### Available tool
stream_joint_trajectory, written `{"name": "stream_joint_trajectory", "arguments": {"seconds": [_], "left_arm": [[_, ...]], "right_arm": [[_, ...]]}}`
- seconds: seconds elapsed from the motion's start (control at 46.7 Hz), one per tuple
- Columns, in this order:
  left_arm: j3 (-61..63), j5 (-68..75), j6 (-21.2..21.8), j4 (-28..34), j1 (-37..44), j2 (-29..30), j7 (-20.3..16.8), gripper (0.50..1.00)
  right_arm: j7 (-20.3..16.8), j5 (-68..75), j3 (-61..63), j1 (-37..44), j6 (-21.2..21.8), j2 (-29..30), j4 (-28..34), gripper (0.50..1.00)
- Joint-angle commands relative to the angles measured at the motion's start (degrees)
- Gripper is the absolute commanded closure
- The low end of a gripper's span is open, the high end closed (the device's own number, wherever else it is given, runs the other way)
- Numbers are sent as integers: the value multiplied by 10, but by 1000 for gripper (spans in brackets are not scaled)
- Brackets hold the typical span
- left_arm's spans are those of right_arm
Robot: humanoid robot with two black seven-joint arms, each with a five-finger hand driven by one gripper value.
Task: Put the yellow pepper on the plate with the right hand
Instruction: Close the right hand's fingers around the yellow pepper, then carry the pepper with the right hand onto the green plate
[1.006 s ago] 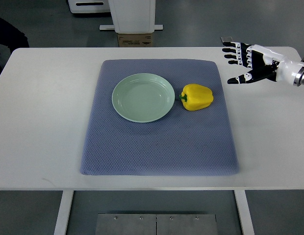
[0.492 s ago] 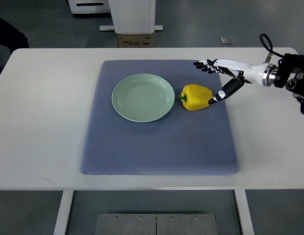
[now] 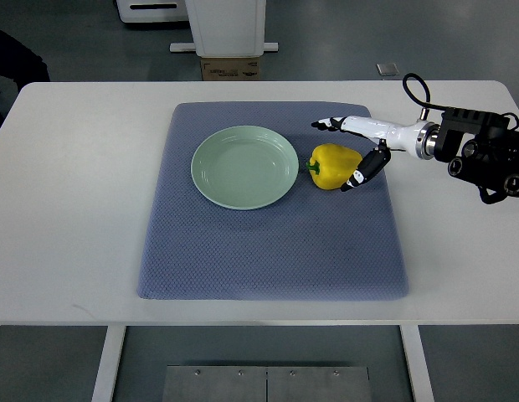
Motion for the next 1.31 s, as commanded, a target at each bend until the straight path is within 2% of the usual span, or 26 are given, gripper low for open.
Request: {"name": "stream_joint_trajectory", "arguments": {"seconds": [0.0, 0.171, 0.278, 0.343, 0.471, 0.557, 0.792, 0.835, 0.856, 0.878, 1.284], "left_arm": [[0, 0, 0, 0, 0, 0, 0, 500], [0, 0, 0, 0, 0, 0, 0, 500], [0, 0, 0, 0, 0, 0, 0, 500], [0, 0, 0, 0, 0, 0, 0, 500], [0, 0, 0, 0, 0, 0, 0, 500], [0, 0, 0, 0, 0, 0, 0, 500], [0, 0, 0, 0, 0, 0, 0, 500], [0, 0, 0, 0, 0, 0, 0, 500], [0, 0, 0, 0, 0, 0, 0, 500], [0, 0, 0, 0, 0, 0, 0, 500], [0, 0, 0, 0, 0, 0, 0, 500]], "right_arm": [[-3, 0, -3, -1, -3, 4, -4, 500], [-4, 0, -29, -1, -20, 16, -13, 519], [-4, 0, -45, -1, -26, 27, -22, 548], [-5, 0, -46, -2, -27, 28, -22, 594], [-11, 0, -47, -3, -27, 29, -30, 724], [-11, 0, -47, -3, -27, 29, -33, 743], [-11, 1, -47, -9, -27, 40, -46, 871], [-11, 1, -47, -9, -27, 40, -48, 925], [-11, 1, -47, -9, -27, 40, -48, 977], [-11, 1, -47, -8, -27, 40, -49, 1000], [-7, 10, -41, 25, -26, 36, -52, 1000]]}}
